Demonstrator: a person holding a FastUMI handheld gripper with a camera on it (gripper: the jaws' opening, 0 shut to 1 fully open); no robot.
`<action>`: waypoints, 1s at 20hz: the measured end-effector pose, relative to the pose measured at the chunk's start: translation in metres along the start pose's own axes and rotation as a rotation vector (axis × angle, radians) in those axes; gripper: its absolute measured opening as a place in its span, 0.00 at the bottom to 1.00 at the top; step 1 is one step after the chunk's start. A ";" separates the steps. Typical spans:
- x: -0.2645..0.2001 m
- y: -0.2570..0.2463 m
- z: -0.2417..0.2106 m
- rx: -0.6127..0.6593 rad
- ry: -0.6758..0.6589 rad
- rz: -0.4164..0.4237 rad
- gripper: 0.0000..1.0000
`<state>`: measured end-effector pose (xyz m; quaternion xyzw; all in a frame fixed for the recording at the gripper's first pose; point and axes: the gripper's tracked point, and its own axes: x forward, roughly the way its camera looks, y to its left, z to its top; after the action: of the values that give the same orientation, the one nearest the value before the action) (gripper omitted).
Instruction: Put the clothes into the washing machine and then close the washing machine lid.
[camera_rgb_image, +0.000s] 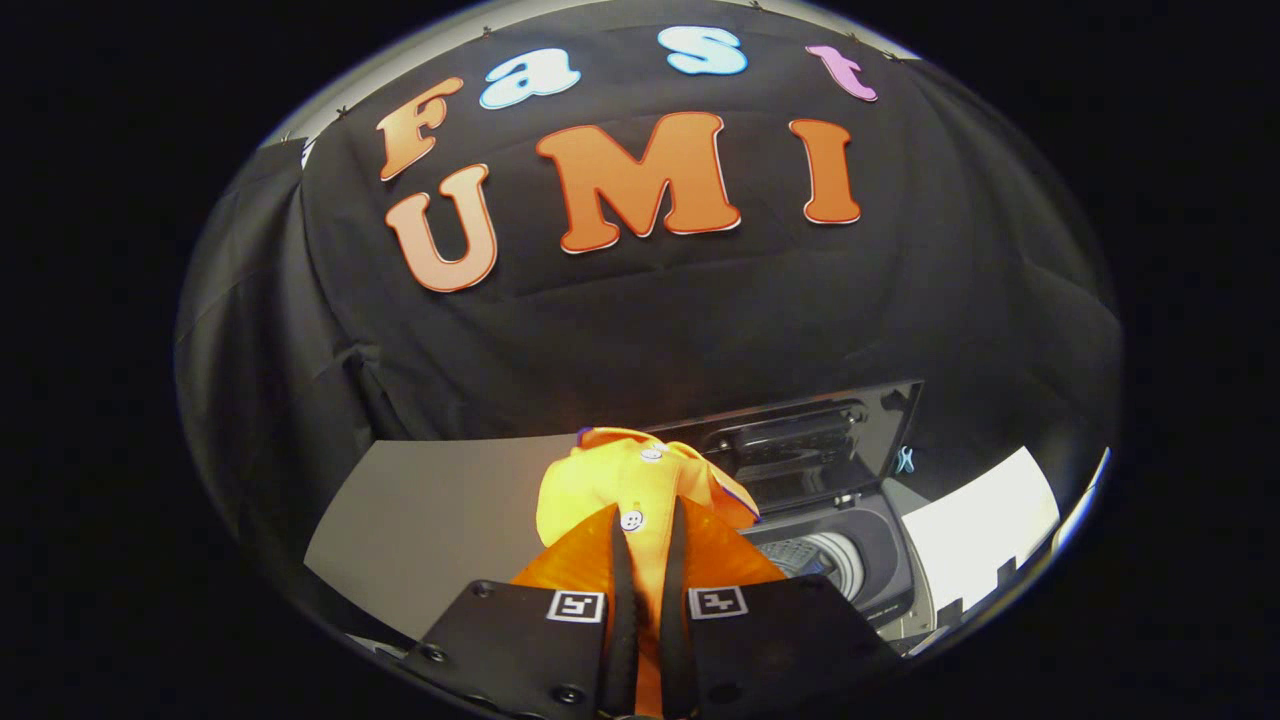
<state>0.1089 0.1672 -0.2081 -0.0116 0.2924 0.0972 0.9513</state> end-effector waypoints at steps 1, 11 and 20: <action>0.000 -0.015 0.002 0.000 -0.002 -0.006 0.17; 0.032 -0.140 -0.008 0.007 0.046 -0.047 0.17; 0.093 -0.191 -0.069 0.028 0.146 -0.046 0.17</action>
<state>0.1824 -0.0092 -0.3234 -0.0119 0.3620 0.0703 0.9294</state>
